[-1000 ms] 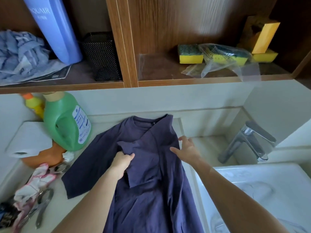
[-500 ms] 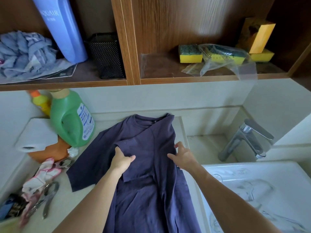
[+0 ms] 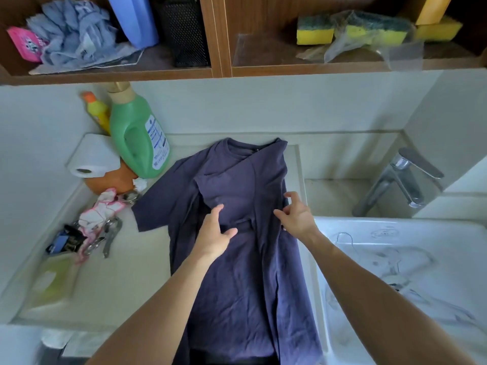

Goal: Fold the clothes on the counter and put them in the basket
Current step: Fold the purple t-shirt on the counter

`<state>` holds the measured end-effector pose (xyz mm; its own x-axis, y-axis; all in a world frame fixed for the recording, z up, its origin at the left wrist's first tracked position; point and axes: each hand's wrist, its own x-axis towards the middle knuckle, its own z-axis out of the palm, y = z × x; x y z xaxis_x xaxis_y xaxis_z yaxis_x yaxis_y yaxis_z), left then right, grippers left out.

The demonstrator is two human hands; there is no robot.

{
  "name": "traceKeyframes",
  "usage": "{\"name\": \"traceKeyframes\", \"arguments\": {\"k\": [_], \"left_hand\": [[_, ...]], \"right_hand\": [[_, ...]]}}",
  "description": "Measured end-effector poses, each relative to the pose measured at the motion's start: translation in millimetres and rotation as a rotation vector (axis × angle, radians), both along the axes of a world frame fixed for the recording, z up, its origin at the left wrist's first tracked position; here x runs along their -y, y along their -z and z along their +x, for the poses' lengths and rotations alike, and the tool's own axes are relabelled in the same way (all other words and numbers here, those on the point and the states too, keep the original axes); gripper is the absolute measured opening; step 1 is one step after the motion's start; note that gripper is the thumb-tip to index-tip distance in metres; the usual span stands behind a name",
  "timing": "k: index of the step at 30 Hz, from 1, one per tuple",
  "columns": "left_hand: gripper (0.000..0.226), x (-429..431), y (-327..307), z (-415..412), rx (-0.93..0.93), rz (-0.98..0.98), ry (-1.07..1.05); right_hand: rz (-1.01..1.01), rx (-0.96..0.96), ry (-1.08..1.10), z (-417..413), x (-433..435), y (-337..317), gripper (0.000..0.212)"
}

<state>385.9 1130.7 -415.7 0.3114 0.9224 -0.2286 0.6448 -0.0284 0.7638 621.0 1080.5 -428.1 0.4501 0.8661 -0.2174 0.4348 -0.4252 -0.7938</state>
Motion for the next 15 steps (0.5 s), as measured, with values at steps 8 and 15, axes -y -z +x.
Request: {"name": "traceKeyframes", "arguments": {"k": [8, 15], "left_hand": [[0.032, 82.9, -1.4, 25.1, -0.012, -0.470, 0.268], [0.008, 134.9, 4.3, 3.5, 0.204, -0.537, 0.255]], "right_hand": [[-0.198, -0.160, -0.058, -49.9, 96.4, -17.6, 0.011], [-0.155, 0.160, 0.012, -94.5, 172.7, 4.6, 0.032]]}}
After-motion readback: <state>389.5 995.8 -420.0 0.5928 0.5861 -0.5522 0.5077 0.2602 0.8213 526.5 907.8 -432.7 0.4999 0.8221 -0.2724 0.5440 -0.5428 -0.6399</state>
